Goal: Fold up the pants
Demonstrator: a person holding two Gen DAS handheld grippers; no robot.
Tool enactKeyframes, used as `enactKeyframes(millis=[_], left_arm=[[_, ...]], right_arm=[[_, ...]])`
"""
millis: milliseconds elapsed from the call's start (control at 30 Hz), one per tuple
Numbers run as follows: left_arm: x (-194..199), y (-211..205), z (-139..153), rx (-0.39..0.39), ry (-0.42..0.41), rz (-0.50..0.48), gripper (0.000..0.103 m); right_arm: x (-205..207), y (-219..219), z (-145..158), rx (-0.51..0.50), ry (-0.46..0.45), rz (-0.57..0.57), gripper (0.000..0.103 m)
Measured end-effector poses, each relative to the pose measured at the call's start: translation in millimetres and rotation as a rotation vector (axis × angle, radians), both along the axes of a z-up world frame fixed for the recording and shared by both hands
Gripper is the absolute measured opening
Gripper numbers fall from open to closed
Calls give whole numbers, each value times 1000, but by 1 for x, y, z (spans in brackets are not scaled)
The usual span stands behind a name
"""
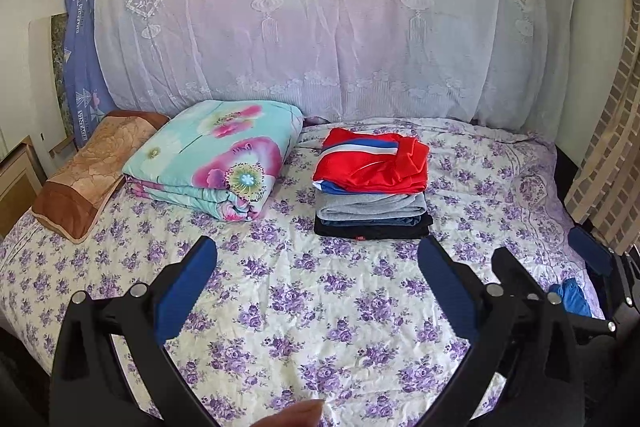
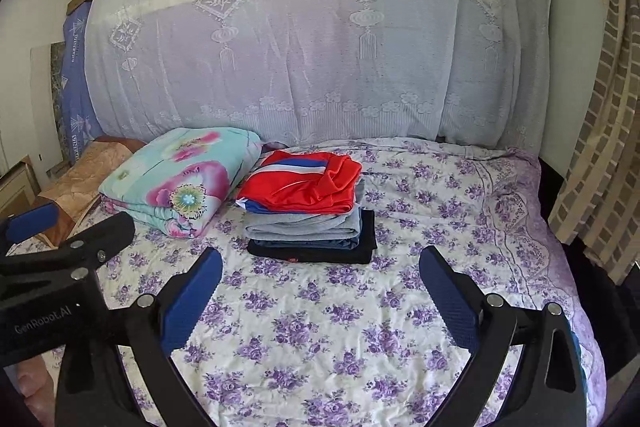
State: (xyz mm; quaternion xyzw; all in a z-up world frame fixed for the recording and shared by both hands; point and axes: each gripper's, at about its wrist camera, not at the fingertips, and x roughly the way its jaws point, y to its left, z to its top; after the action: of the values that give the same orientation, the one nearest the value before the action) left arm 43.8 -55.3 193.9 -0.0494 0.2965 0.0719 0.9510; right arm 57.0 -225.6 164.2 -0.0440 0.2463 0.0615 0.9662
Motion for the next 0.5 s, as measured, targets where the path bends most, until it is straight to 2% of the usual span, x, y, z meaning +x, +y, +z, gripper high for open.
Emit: enactKeyframes(millis=[100,300,433,500], left_arm=[[1,4,-1,-12,-1,7,98],[4,4,-2,5,0,11,98],[7,2,-5,21,15,16,98],[9,1,-6,16,22,9,98]], right_arm=[[4,-6,-1,33,24,-2,99],[5,-8,-2,18,20,-31,99],[6,-23,-2,114,44,-23,99],[5,-22,-1,123,51,-4,99]])
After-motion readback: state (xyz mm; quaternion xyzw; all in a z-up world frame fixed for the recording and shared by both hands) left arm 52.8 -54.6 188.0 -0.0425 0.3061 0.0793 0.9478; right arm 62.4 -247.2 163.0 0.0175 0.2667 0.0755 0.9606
